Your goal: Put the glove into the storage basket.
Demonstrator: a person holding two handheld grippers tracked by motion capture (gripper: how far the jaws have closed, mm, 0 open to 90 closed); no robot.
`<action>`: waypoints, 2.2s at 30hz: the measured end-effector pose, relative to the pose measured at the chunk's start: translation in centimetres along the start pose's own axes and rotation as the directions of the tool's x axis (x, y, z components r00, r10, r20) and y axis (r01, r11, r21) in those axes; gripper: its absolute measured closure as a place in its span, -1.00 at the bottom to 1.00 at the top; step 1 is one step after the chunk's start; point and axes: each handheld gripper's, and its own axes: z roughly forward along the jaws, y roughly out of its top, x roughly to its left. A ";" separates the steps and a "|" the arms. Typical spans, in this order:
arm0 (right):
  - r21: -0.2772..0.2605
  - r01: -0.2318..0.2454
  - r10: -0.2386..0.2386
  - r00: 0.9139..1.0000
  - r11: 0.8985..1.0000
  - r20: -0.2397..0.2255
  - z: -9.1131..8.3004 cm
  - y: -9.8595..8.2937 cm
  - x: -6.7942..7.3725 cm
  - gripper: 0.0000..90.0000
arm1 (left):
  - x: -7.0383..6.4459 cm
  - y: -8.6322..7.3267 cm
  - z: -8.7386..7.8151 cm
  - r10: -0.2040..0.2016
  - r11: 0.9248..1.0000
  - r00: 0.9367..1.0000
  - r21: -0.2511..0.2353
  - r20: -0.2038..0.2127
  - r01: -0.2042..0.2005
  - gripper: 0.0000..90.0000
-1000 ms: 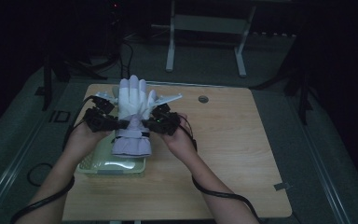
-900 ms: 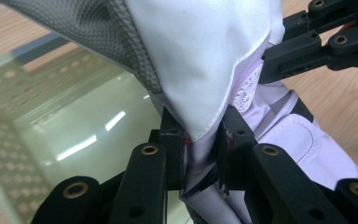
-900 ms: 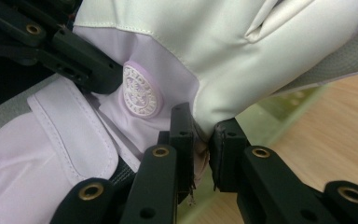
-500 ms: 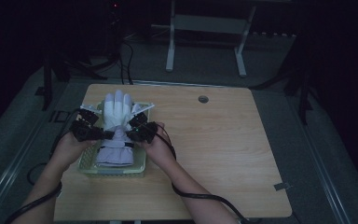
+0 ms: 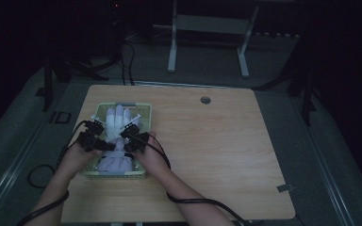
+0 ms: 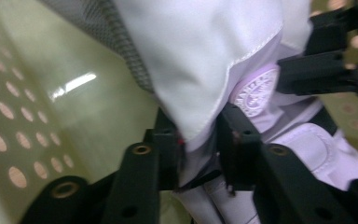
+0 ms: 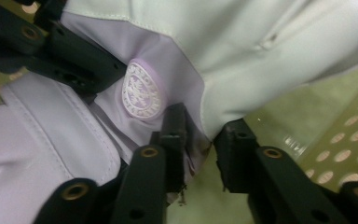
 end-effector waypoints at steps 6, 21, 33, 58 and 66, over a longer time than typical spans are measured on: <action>-0.076 0.028 -0.031 0.999 0.997 -0.034 -1.4 0.0 -0.2 -0.01 | -0.9 0.0 0.3 0.034 0.999 0.989 -0.003 -0.145 -0.035 0.13; -0.214 0.040 -0.092 0.967 0.976 -0.237 -5.8 -1.3 -3.8 -0.59 | -1.7 -1.8 -4.5 -0.004 0.928 0.996 -0.372 -0.089 -0.030 -0.95; -0.240 0.096 -0.153 0.961 0.966 -0.231 -7.4 -2.5 -5.1 -0.70 | -5.7 -2.1 -6.0 0.052 0.873 0.999 -0.486 0.015 -0.038 -0.95; -0.280 0.084 -0.130 0.980 0.956 -0.149 -10.9 -11.2 -11.5 -0.70 | -17.0 -1.6 -3.4 0.324 0.810 0.927 -0.561 0.188 -0.169 -0.95; -0.303 0.087 -0.127 0.986 0.949 -0.112 -11.9 -14.4 -13.0 -0.69 | -19.9 -1.9 -2.2 0.400 0.800 0.885 -0.561 0.237 -0.212 -0.95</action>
